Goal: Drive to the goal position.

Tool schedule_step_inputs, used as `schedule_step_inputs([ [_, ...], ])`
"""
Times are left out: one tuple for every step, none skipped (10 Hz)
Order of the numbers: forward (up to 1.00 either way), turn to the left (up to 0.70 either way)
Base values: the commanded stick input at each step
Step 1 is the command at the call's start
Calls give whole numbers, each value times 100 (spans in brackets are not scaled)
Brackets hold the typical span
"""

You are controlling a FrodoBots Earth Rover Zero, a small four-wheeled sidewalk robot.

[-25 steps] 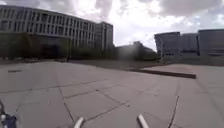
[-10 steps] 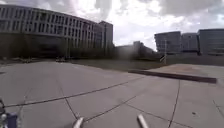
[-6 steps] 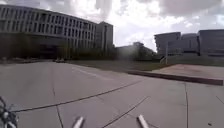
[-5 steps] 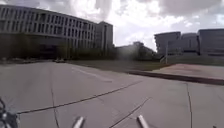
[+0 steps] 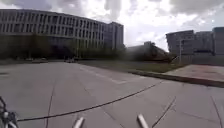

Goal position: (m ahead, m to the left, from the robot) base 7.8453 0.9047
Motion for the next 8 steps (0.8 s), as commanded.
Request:
schedule_step_inputs([
  [70, 5],
  [70, 0],
  [70, 0],
  [70, 0],
  [70, 0],
  [70, 0],
  [70, 0],
  [70, 0],
])
